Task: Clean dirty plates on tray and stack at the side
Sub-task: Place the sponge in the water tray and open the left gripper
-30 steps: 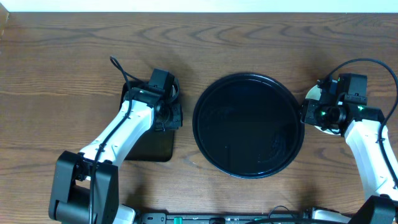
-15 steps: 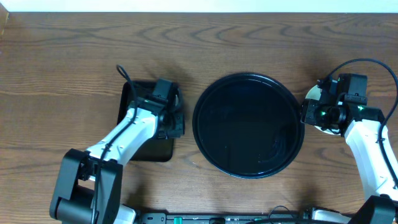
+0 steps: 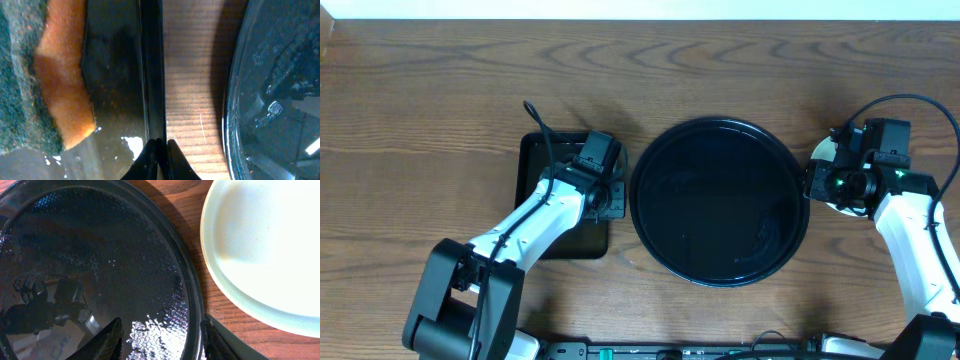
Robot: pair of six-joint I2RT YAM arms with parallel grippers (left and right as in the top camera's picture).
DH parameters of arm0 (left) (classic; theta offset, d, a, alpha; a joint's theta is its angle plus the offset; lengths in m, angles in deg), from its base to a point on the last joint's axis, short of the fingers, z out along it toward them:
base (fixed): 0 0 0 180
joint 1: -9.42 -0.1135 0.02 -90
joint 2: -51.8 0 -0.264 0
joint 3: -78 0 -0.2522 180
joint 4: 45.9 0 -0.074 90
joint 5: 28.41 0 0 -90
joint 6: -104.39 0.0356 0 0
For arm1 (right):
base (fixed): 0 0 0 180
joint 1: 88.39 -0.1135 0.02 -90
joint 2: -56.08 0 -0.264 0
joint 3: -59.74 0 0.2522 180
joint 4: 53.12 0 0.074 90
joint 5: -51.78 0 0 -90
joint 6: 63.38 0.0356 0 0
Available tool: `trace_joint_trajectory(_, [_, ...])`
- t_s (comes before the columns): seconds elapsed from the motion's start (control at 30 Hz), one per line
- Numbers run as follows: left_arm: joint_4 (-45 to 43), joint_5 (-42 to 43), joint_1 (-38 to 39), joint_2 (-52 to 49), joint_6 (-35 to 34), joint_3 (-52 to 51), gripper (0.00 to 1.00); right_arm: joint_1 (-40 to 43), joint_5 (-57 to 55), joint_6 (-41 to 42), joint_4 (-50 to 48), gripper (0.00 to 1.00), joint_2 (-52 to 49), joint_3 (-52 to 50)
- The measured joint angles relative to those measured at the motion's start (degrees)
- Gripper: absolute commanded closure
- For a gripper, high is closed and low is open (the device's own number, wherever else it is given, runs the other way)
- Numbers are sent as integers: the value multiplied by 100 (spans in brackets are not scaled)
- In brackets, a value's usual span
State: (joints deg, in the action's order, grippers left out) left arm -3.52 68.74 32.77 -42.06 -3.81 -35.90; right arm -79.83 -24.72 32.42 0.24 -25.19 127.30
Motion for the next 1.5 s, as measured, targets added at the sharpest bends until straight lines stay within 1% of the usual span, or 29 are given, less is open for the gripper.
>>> trace_joint_trajectory(0.37, [-857,-48,0,0,0,-31,92,-2,2,-2,4,53,0,0])
trace_joint_trajectory(0.4, [-909,-52,0,0,0,-31,94,0,2,-2,4,53,0,0])
trace_joint_trajectory(0.43, [-957,-59,0,0,0,-31,92,-2,0,-2,4,53,0,0])
trace_joint_trajectory(0.6, [-1137,-74,0,0,0,-31,92,-2,0,-2,2,53,0,0])
trace_joint_trajectory(0.9, [-1156,-157,2,0,0,-31,92,-2,2,-2,2,52,0,0])
trace_joint_trajectory(0.97, [-1156,-157,2,0,0,-31,89,-2,2,-2,2,52,0,2])
trace_joint_trajectory(1.07, [-1132,-157,2,0,4,-31,88,-2,0,0,2,52,0,0])
trace_joint_trajectory(1.17, [-894,-153,13,0,0,-31,87,-2,0,-2,2,53,0,0])
trace_joint_trajectory(1.3, [-514,-155,120,0,0,-33,87,-2,0,0,2,52,0,0])
trace_joint_trajectory(1.33, [-450,-157,155,0,-2,-33,89,-2,0,-2,2,53,0,0])
trace_joint_trajectory(1.37, [-417,-157,175,0,0,-33,92,-2,0,0,4,52,0,0])
trace_joint_trajectory(1.5, [-372,-229,195,0,-4,-33,92,-2,0,-2,2,52,0,0])
